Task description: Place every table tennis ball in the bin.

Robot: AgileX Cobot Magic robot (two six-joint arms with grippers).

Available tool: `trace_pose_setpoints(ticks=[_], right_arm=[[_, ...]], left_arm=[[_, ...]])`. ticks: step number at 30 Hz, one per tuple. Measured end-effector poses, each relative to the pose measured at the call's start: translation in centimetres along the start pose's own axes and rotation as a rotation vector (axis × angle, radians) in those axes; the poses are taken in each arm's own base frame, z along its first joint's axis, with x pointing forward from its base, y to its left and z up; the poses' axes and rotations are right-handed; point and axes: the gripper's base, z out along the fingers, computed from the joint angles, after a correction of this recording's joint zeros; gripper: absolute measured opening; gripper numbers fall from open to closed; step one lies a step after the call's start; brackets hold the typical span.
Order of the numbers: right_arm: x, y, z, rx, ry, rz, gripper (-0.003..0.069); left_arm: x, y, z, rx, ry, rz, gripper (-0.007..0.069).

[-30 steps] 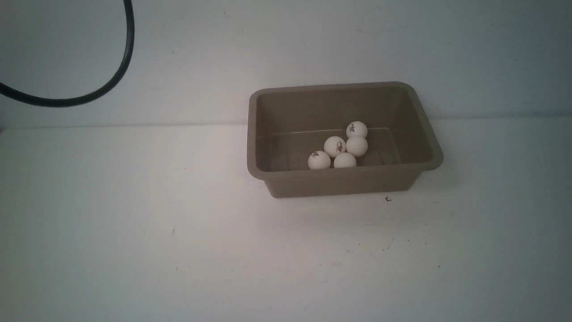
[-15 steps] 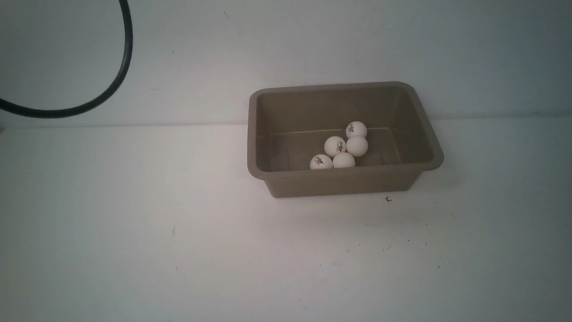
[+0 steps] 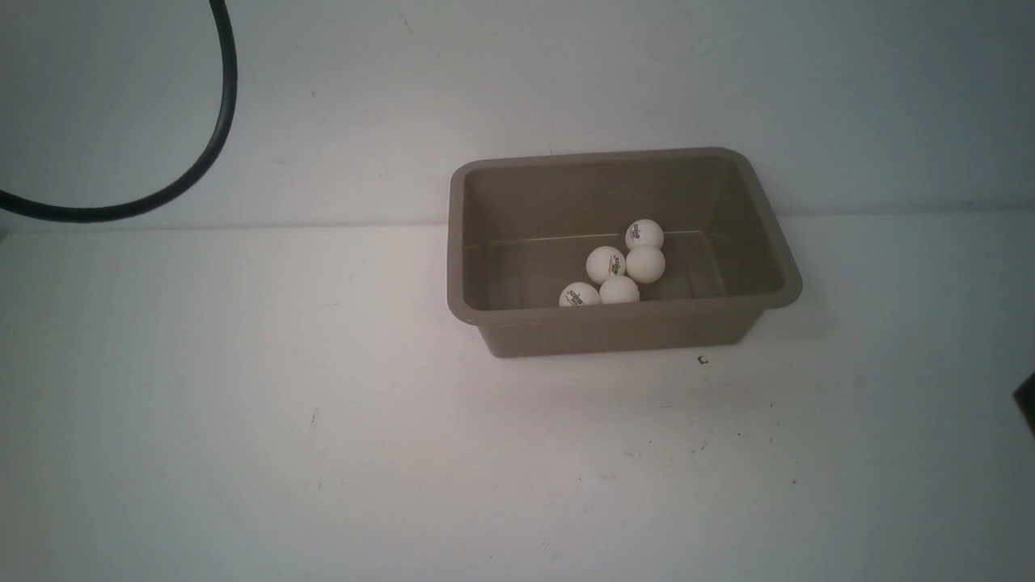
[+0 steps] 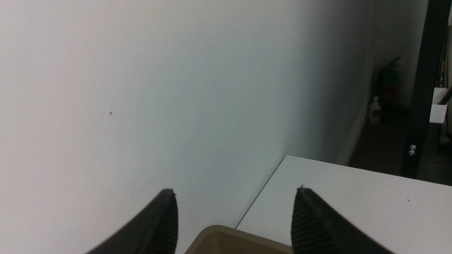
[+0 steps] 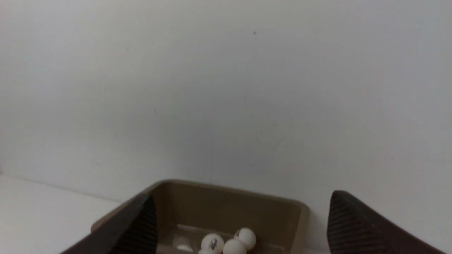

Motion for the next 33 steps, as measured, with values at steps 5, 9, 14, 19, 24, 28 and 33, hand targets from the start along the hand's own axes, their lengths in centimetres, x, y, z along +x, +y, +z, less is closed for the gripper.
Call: trace_pose_setpoints(ticks=[5, 9, 14, 19, 24, 28, 33], right_arm=[[4.8, -0.5, -1.0, 0.086, 0.227, -0.022, 0.0589], [6.2, -1.1, -2.3, 0.201, 0.383, -0.008, 0.0589], [7.1, -1.1, -3.5, 0.277, 0.466, 0.01, 0.0589], [7.7, -1.3, -3.7, 0.318, 0.467, 0.027, 0.0589], [9.0, -1.2, -3.9, 0.331, 0.463, 0.046, 0.0589], [9.0, -1.3, -3.9, 0.339, 0.446, 0.031, 0.0589], [9.0, -1.3, -3.9, 0.339, 0.446, 0.029, 0.0589]], left_arm=[[-0.3, -0.1, 0.0, 0.009, -0.029, -0.025, 0.0394], [-0.3, -0.2, 0.0, 0.023, -0.032, -0.029, 0.0394], [-0.3, -0.3, 0.0, 0.033, -0.032, -0.03, 0.0394], [-0.2, -0.5, 0.0, 0.061, -0.026, -0.03, 0.0394], [-0.3, -0.8, -0.1, 0.08, -0.025, -0.039, 0.0394], [-0.3, -0.8, -0.1, 0.08, -0.025, -0.042, 0.0394], [-0.3, -1.1, -0.1, 0.114, -0.026, -0.064, 0.0394]])
